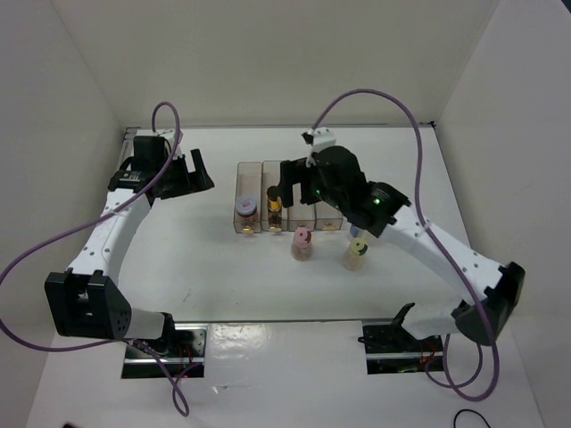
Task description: Organize the condiment bottles
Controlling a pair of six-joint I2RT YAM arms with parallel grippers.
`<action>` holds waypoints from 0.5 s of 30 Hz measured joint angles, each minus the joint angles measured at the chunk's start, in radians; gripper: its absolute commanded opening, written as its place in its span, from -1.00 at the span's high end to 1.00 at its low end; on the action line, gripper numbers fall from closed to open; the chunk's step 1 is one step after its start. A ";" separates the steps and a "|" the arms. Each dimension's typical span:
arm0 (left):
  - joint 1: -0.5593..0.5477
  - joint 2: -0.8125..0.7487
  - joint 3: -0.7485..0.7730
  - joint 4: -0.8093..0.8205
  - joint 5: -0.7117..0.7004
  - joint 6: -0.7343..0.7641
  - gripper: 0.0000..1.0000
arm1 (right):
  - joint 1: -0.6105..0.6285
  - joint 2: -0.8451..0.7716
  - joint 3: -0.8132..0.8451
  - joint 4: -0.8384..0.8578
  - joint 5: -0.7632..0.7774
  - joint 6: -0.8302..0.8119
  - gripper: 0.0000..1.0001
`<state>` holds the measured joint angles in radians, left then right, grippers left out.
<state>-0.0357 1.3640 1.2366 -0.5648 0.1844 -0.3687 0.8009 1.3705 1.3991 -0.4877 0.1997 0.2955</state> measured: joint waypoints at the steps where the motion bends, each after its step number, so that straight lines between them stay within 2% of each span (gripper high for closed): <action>1: 0.000 0.000 -0.003 0.000 0.002 0.000 -0.98 | 0.000 -0.044 -0.039 0.002 0.003 0.011 -0.97; 4: 0.000 0.000 -0.013 0.005 0.008 0.000 -0.98 | 0.000 -0.107 -0.155 -0.008 0.008 0.047 -0.97; 9: 0.000 -0.001 -0.016 0.008 0.023 0.000 -0.98 | 0.006 -0.053 -0.296 -0.039 0.007 0.090 -0.97; 15: 0.000 -0.001 -0.029 0.014 0.030 -0.001 -0.98 | 0.015 -0.018 -0.329 -0.052 0.006 0.109 -0.97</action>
<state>-0.0353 1.3632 1.2079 -0.5503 0.2142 -0.3695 0.8158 1.3525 1.0698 -0.5396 0.2062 0.4049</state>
